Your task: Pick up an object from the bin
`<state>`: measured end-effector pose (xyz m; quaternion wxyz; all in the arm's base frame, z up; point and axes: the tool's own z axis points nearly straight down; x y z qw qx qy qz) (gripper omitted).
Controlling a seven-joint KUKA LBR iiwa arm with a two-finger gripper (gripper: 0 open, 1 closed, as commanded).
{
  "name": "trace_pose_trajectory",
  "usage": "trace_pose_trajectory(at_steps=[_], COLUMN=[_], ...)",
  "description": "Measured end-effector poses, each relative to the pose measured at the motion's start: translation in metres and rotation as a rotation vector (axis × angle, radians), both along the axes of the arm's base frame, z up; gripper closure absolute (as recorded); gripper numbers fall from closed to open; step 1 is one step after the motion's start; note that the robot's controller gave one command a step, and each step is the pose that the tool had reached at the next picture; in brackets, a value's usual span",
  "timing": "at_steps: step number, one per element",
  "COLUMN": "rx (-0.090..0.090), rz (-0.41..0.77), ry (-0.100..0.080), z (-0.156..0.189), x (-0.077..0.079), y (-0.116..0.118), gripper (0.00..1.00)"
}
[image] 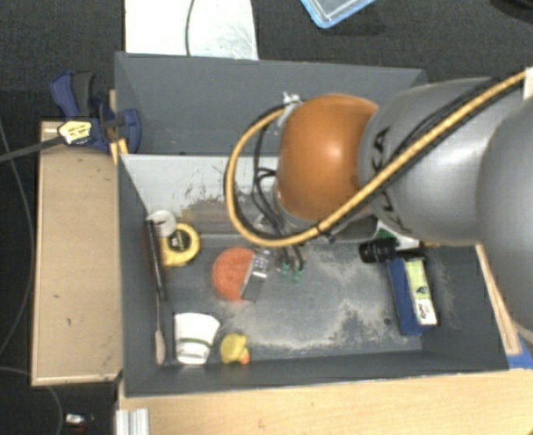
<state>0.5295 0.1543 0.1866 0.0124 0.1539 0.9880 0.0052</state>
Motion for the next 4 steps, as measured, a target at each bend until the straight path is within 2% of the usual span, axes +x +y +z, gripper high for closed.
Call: trace_pose_trajectory(at_steps=[1,2,3,4], rx=[0.005,-0.002,-0.005,0.003], rz=[-0.211,0.041,0.182,-0.071], ry=[0.007,0.001,0.004,0.0], z=[-0.056,-0.073,-0.061,-0.052], x=[0.0,0.021,0.017,0.016], y=[0.049,0.061,0.054,0.057], gripper=[0.0,0.0,0.0,0.0])
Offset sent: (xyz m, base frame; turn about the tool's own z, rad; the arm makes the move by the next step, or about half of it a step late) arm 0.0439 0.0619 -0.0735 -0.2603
